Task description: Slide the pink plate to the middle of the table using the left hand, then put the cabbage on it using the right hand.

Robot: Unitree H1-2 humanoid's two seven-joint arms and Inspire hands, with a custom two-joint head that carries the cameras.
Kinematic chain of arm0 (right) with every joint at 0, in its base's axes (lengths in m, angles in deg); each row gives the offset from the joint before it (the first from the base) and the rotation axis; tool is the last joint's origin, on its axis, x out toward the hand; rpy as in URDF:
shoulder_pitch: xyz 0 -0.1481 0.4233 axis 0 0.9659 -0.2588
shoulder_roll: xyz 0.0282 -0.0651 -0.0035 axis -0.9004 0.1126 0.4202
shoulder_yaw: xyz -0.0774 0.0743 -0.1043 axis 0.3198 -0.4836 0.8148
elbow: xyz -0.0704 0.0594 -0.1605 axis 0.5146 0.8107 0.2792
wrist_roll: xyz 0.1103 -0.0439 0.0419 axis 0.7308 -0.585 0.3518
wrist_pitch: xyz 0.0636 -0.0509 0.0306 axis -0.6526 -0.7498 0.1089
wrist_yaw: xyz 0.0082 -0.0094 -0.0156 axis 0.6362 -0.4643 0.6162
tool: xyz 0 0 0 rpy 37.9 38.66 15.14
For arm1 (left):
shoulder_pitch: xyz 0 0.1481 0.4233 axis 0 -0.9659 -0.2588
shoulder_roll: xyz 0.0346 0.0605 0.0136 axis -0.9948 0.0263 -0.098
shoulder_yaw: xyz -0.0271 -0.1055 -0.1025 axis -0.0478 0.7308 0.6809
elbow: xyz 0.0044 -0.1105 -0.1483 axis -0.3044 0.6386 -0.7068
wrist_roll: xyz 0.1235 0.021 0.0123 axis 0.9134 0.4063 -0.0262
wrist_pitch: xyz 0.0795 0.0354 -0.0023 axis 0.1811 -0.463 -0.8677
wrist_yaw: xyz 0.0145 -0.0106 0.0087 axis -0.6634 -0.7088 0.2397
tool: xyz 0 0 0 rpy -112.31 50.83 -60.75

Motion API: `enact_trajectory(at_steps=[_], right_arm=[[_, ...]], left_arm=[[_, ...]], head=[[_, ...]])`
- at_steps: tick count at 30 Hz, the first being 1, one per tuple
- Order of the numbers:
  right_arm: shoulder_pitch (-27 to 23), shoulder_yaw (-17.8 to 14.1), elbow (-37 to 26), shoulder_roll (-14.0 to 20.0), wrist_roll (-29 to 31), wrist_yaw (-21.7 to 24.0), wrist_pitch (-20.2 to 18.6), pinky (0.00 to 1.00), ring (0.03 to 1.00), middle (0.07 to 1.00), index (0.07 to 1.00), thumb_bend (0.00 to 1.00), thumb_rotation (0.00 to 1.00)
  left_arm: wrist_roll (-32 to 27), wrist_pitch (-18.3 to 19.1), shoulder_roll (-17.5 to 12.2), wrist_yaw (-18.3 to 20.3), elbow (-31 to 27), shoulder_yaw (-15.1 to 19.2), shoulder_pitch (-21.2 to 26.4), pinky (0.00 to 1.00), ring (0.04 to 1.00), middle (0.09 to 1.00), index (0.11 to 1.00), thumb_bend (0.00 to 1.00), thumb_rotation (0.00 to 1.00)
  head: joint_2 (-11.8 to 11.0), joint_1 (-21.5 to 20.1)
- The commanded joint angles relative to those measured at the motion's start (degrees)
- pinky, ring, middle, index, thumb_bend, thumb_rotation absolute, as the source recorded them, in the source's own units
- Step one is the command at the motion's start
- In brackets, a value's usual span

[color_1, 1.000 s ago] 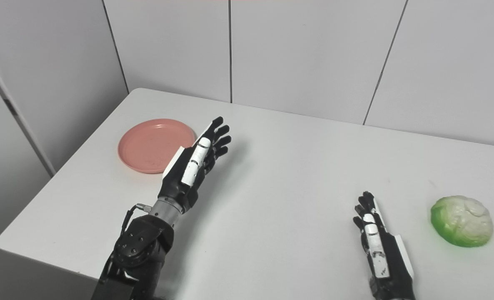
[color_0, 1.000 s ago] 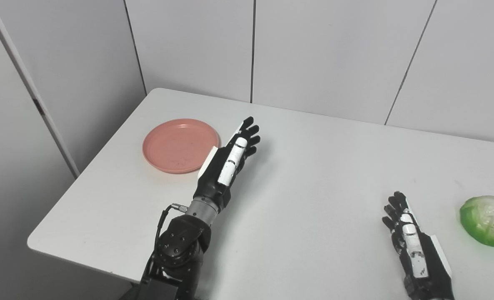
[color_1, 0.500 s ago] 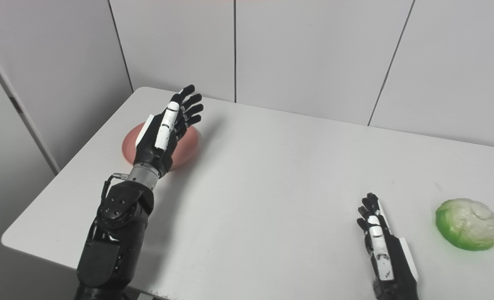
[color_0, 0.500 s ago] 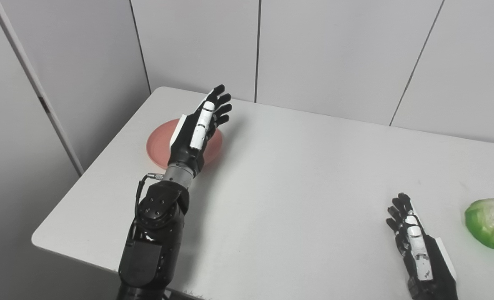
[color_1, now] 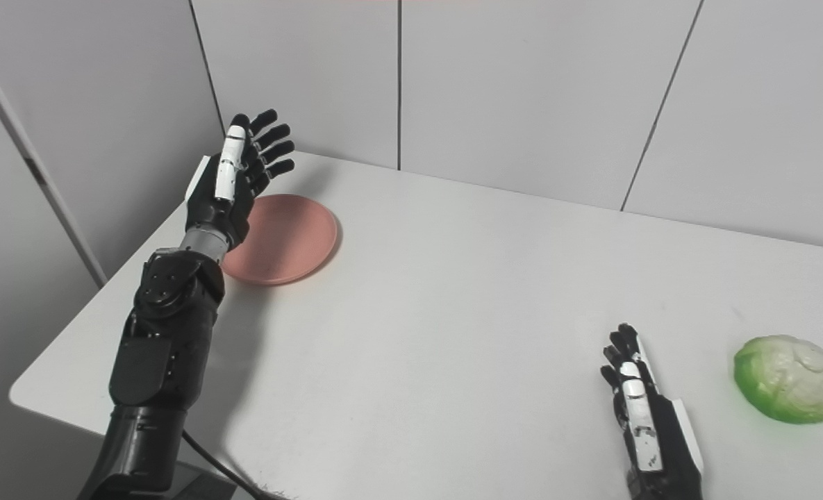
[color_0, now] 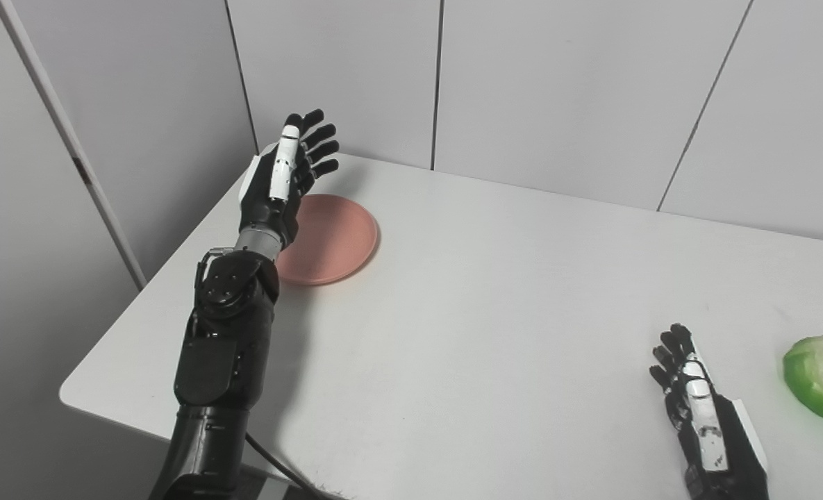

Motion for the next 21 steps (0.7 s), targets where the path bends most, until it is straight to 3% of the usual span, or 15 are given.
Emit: enact_trajectory(at_steps=[1,7,11,21], right_arm=[[-0.76,0.34,-0.48,-0.05,0.28,0.54,-0.92,0.99,0.985,0.989,0.991,0.25,1.0],[-0.64,0.21,-1.0,-0.1,0.25,0.31,-1.06,0.98,0.979,0.983,0.985,0.25,1.0],[-0.57,0.21,-1.48,0.0,-0.13,0.1,-1.38,0.97,0.98,0.985,0.984,0.25,1.0],[-0.46,0.19,-1.52,0.29,-0.06,0.25,-0.99,0.98,0.979,0.984,0.983,0.24,1.0]], left_arm=[[-1.37,-1.67,-1.64,-0.03,0.31,0.67,3.84,0.78,0.827,0.838,0.824,0.42,1.0],[-3.34,-1.83,-4.38,-0.27,6.35,2.47,6.54,0.78,0.818,0.827,0.809,0.41,1.0],[-4.8,-1.53,-6.52,-0.16,11.25,3.83,8.56,0.72,0.787,0.801,0.796,0.41,1.0],[-5.61,-3.64,-9.55,-0.07,19.76,5.08,10.33,0.77,0.8,0.805,0.795,0.39,0.96]], head=[[0.08,0.04],[0.34,0.0],[0.41,0.25],[0.61,0.47]])
